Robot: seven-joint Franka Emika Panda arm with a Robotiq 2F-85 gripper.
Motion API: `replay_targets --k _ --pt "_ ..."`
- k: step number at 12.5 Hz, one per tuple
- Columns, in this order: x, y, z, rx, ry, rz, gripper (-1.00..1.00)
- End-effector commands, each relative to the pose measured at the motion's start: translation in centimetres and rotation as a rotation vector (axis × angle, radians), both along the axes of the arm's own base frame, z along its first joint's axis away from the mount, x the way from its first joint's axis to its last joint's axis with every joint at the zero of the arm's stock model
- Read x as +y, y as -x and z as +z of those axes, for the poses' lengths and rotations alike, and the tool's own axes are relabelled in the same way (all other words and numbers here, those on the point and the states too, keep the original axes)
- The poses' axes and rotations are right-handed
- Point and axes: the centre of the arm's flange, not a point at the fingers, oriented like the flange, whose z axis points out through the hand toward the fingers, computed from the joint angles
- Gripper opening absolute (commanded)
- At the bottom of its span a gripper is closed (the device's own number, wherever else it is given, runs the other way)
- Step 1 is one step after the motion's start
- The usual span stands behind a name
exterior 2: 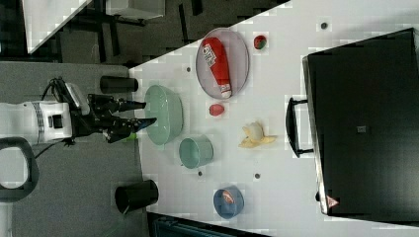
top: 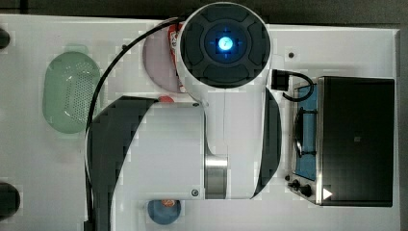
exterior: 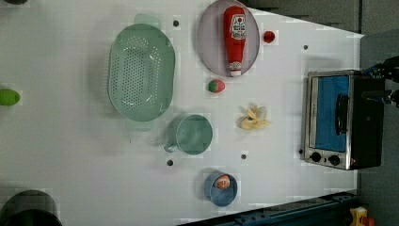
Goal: Pick Banana and place it in mug.
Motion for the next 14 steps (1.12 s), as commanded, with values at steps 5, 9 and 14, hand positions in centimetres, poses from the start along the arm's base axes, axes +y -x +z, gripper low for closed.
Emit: replay_targets --k 5,9,14 --pt "-2.7 13.1 1.7 0.096 -0.022 -0.030 1.00" --pt "-2.5 10.4 -6.5 0.084 -0.019 0.062 1.00" --pt "-2.2 8.2 -19.3 0.071 -0.012 0.270 1.00"
